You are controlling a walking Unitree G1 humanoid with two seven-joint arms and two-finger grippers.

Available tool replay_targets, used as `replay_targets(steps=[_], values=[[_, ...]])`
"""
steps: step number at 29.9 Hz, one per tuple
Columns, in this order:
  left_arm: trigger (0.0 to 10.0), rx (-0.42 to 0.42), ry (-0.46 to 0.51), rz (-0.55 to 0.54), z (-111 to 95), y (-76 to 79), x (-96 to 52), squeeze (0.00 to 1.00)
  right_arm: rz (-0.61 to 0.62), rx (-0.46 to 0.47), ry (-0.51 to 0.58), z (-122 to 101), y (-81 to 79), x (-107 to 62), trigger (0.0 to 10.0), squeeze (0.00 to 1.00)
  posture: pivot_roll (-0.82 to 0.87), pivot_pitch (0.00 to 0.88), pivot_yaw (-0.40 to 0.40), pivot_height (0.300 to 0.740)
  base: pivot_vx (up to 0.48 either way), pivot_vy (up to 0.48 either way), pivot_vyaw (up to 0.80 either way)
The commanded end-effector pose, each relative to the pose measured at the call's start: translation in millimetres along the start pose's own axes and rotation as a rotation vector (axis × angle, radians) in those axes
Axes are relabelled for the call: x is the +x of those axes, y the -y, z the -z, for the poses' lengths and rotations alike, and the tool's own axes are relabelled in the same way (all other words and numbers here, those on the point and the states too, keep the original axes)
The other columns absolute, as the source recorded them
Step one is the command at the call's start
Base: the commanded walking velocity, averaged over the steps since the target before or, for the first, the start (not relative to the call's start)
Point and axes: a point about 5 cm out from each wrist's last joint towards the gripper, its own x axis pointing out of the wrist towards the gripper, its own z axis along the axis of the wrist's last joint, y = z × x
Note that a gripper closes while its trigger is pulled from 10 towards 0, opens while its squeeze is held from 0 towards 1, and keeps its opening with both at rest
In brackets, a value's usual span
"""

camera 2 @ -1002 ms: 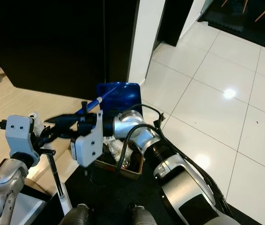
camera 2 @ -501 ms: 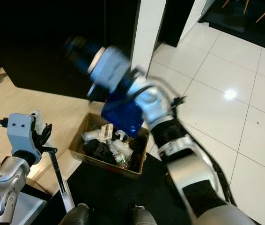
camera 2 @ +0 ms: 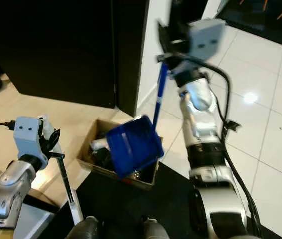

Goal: Sweep floor

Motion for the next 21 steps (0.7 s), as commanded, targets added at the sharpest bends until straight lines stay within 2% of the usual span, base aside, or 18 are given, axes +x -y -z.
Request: replay_targets(steps=[1, 2, 3, 4, 5, 7, 12, 14, 17, 19, 20, 21], values=[[10.0, 0.030, -0.036, -0.005, 5, -3.8, 1.0, 0.00, 0.039, 0.048, 0.054, -16, 0.6, -3.6, 10.0, 0.00, 0.15, 0.122, 0.048, 0.740, 0.000, 0.000, 0.00], [10.0, 0.024, -0.043, -0.011, 7, -4.4, 2.8, 0.00, 0.061, 0.067, 0.047, -17, -0.1, -10.4, 10.0, 0.00, 0.14, 0.120, 0.057, 0.740, 0.000, 0.000, 0.00], [10.0, 0.024, -0.043, -0.011, 7, -4.4, 2.8, 0.00, 0.061, 0.067, 0.047, -17, -0.1, -10.4, 10.0, 0.00, 0.14, 0.120, 0.057, 0.740, 0.000, 0.000, 0.00], [10.0, -0.003, -0.060, -0.023, 9, -5.2, 5.8, 0.00, 0.138, 0.099, 0.050, -22, 1.4, -22.0, 10.0, 0.00, 0.12, 0.119, 0.064, 0.740, 0.000, 0.000, 0.00], [10.0, -0.003, -0.060, -0.023, 9, -5.2, 5.8, 0.00, 0.138, 0.099, 0.050, -22, 1.4, -22.0, 10.0, 0.00, 0.12, 0.119, 0.064, 0.740, 0.000, 0.000, 0.00], [10.0, -0.038, -0.073, -0.027, 12, -4.2, 7.2, 0.00, 0.213, 0.109, 0.057, -27, 4.7, -29.3, 10.0, 0.00, 0.11, 0.119, 0.066, 0.740, 0.000, 0.000, 0.00], [10.0, -0.113, -0.108, -0.034, 22, 2.5, 7.2, 0.00, 0.247, 0.089, -0.001, -27, 0.8, -41.5, 10.0, 0.00, 0.09, 0.114, 0.076, 0.740, 0.000, 0.000, 0.00], [10.0, -0.149, -0.120, -0.029, 25, 7.2, 6.7, 0.00, 0.258, 0.088, -0.040, -22, -2.4, -48.3, 10.0, 0.00, 0.09, 0.111, 0.072, 0.740, 0.000, 0.000, 0.00], [10.0, -0.190, -0.125, -0.018, 26, 13.7, 6.7, 0.00, 0.250, 0.047, -0.166, -1, -9.6, -64.3, 10.0, 0.00, 0.09, 0.108, 0.070, 0.740, 0.000, 0.000, 0.00], [10.0, -0.194, -0.119, -0.011, 25, 15.7, 6.9, 0.00, 0.246, 0.027, -0.223, 10, -12.7, -72.7, 10.0, 0.00, 0.09, 0.110, 0.070, 0.740, 0.000, 0.000, 0.00], [10.0, -0.182, -0.108, -0.007, 24, 15.9, 7.1, 0.00, 0.245, -0.013, -0.265, 17, -13.3, -77.2, 10.0, 0.00, 0.10, 0.114, 0.068, 0.740, 0.000, 0.000, 0.00], [10.0, -0.182, -0.108, -0.007, 24, 15.9, 7.1, 0.00, 0.245, -0.013, -0.265, 17, -13.3, -77.2, 10.0, 0.00, 0.10, 0.114, 0.068, 0.740, 0.000, 0.000, 0.00]])
